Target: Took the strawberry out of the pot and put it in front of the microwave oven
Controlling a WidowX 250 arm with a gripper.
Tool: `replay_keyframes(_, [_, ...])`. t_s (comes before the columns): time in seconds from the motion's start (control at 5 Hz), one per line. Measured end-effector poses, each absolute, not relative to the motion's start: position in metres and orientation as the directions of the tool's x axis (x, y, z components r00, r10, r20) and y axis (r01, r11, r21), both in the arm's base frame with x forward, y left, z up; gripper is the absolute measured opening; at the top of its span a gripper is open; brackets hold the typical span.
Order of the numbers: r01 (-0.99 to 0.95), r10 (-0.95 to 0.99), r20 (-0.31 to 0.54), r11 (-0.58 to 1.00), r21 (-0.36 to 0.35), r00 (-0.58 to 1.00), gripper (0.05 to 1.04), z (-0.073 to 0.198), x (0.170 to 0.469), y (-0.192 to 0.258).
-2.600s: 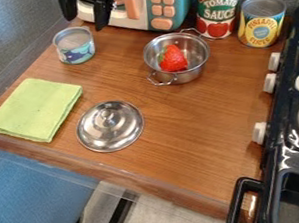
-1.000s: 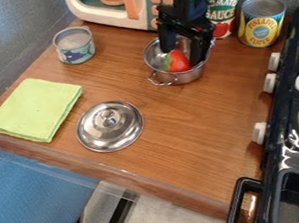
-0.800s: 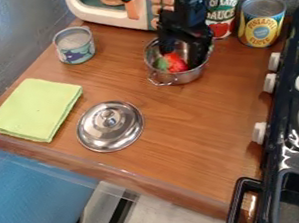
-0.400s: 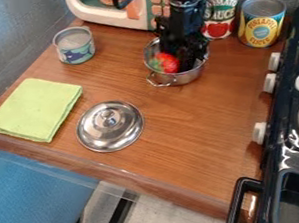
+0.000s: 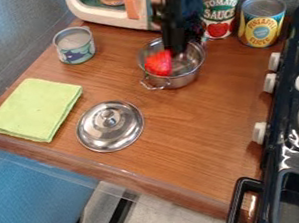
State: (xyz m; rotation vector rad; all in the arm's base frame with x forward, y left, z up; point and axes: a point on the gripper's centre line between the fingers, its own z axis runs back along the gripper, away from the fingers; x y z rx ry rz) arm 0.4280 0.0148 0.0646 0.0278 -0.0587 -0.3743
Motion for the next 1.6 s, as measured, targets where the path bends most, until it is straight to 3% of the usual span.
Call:
replay_keyframes(0.2, [0.333,-0.332,0.125,0.943,0.009,0.935,0.079,0.091,0.439,0.026])
replay_keyframes(0.4, [0.343,-0.335,0.146,0.939,-0.031,0.931,0.227,0.106,0.438,0.034])
replay_keyframes(0.8, [0.351,-0.347,0.11,0.936,-0.013,0.931,0.795,0.093,0.422,0.025])
replay_keyframes(1.0, [0.342,-0.342,0.084,0.94,0.01,0.936,1.005,0.085,0.416,0.022])
replay_keyframes(1.6, [0.34,-0.342,0.061,0.94,0.041,0.938,1.0,0.066,0.409,0.014])
